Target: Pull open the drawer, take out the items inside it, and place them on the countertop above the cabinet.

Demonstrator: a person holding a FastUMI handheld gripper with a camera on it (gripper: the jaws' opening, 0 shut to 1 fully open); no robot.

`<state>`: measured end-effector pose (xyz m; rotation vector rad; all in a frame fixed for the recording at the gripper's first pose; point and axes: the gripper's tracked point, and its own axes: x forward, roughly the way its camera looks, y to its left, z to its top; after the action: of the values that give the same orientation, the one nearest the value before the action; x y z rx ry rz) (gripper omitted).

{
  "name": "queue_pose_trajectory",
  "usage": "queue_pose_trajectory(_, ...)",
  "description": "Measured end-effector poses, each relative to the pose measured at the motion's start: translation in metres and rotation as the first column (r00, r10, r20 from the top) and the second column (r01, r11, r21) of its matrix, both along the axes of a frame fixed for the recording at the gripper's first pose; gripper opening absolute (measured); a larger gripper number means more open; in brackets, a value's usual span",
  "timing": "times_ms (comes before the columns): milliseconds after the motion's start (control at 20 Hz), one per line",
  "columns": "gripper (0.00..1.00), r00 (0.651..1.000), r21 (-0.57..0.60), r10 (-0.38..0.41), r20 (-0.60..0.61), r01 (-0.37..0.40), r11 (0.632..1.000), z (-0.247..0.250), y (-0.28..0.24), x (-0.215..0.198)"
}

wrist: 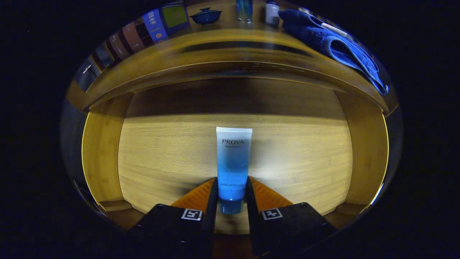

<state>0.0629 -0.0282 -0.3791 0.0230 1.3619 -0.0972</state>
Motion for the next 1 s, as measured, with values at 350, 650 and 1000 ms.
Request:
queue_pose_trajectory(350,0.33,0.997,0.046,-0.020,0.069,0.017,0.999,0.030,0.005,-0.015)
queue_pose_trajectory(650,0.33,0.981,0.082,0.021,0.192,-0.037,0.996,0.098,0.018,-0.041)
queue_pose_trajectory(1000,0.33,0.916,0.054,0.046,0.397,-0.073,0.996,0.182,0.018,0.038)
